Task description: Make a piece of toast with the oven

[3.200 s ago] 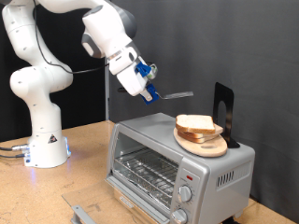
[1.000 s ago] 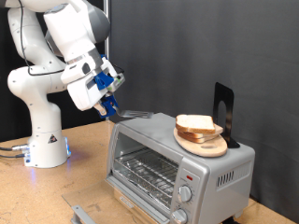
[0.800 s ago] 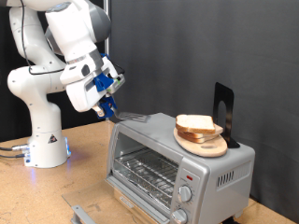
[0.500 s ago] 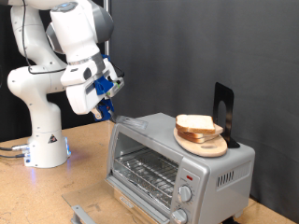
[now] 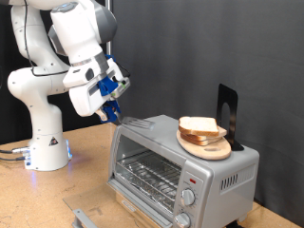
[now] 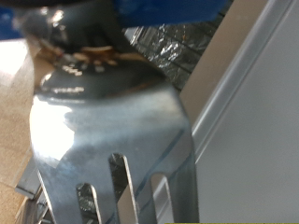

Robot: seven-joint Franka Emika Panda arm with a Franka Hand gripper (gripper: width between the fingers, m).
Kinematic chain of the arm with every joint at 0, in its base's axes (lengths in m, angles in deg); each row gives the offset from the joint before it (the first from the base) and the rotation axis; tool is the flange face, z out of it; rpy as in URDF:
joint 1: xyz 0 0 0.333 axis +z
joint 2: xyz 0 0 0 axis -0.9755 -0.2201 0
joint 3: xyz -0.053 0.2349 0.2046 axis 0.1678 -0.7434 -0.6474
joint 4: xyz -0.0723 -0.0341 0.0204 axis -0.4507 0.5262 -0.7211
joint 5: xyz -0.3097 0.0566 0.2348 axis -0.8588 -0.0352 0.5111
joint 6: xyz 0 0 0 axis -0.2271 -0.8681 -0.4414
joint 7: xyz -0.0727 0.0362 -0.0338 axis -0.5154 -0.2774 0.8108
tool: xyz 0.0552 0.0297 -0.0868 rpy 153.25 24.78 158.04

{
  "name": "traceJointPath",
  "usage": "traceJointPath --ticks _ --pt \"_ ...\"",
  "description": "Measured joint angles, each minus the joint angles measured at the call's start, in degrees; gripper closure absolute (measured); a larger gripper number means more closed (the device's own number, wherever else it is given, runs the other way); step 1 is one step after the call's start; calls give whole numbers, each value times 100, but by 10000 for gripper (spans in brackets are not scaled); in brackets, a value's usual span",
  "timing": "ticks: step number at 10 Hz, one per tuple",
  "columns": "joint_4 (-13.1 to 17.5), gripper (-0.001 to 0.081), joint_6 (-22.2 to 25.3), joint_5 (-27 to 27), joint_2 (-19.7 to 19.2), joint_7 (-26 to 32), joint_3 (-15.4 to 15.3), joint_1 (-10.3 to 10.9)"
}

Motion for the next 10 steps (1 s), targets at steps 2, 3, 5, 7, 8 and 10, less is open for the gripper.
traceJointPath --ticks 2,3,5,7,8,10 --pt "139 475 -165 103 -207 -56 -86 7" --pt "216 475 -220 148 -316 -107 -133 16" --pt "370 475 -244 224 -515 -129 -211 30" --pt "471 475 -245 276 -644 -129 -272 36" --pt "501 475 -247 310 -677 -129 -303 39" --pt "569 475 -263 394 -754 -129 -372 53"
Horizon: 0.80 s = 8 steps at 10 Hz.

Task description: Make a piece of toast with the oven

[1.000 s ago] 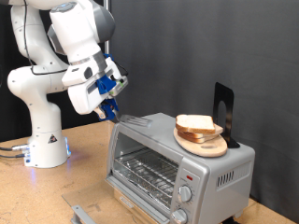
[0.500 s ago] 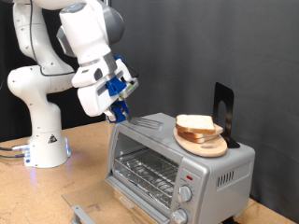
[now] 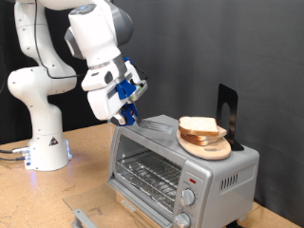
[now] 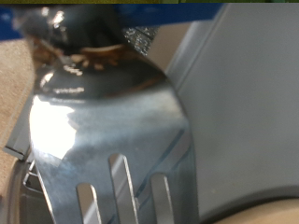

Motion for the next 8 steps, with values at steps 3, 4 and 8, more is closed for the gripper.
traceJointPath --ticks 3,4,8 --pt "47 475 -11 113 -31 0 -99 22" --pt "49 475 -11 119 -31 -3 -121 22" --pt "49 475 -11 120 -31 -65 -155 21"
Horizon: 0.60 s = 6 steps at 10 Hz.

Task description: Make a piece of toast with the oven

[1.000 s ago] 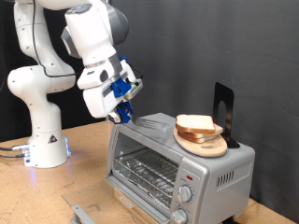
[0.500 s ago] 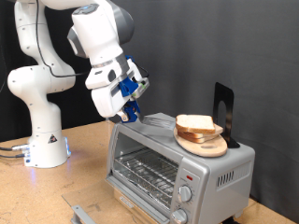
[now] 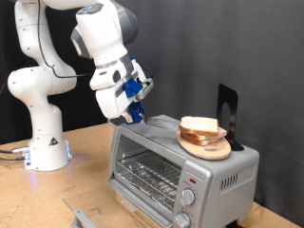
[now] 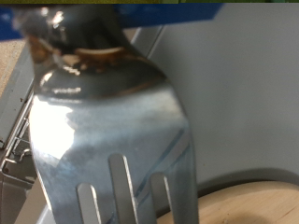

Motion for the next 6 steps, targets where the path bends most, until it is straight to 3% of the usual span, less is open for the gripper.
traceJointPath --ticks 6 --pt "-71 475 -377 4 -17 161 -21 15"
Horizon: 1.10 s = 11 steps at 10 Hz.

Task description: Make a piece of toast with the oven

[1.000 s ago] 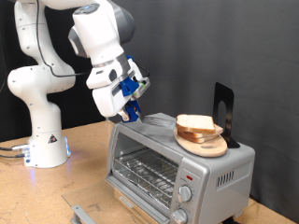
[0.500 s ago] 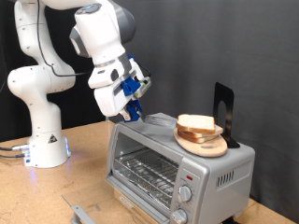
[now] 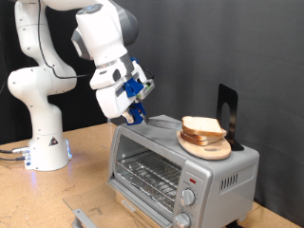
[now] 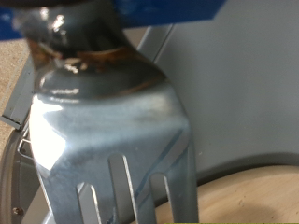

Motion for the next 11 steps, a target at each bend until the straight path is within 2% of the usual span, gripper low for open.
traceJointPath --ticks 5,8,11 --pt "-228 476 -25 -15 18 324 3 -5" --pt "-301 476 -392 380 48 679 6 50" --pt "-303 476 -469 487 63 788 7 63"
